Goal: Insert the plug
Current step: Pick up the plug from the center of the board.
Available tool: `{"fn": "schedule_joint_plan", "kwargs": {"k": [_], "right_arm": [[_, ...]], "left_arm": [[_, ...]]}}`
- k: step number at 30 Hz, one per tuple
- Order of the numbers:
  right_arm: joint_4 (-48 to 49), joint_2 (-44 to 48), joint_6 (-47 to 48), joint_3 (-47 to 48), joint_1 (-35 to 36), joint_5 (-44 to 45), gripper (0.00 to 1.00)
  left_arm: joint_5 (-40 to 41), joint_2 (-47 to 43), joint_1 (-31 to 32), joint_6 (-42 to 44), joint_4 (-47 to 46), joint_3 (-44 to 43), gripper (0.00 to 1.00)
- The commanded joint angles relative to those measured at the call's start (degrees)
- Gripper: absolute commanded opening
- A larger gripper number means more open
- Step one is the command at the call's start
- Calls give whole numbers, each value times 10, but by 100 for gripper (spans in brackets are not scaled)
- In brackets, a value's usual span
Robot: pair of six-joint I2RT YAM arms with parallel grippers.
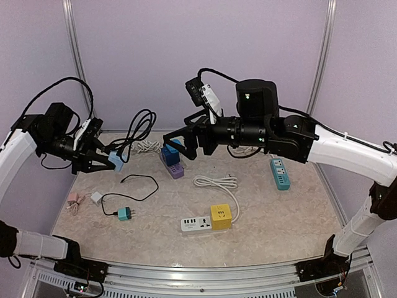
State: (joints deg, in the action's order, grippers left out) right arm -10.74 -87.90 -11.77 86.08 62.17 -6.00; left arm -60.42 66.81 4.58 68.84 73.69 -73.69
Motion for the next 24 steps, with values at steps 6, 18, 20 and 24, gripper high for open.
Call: {"fn": "schedule_joint_plan", "kwargs": {"k": [6, 18, 20, 24], "right_arm": [[20, -130, 94, 142, 35, -85, 99], [-16, -200, 88, 218, 29, -118, 84], [-20, -208, 74, 226, 20, -128, 78], [-13, -202, 35, 211, -2, -161, 79]], "left_arm": [[-23, 7, 84, -286, -166, -32, 0], [-35, 8, 125, -335, -237, -21, 0], [-41, 6, 126, -335, -236, -20, 0], [-49, 3, 126, -340, -236, -24, 0]]}}
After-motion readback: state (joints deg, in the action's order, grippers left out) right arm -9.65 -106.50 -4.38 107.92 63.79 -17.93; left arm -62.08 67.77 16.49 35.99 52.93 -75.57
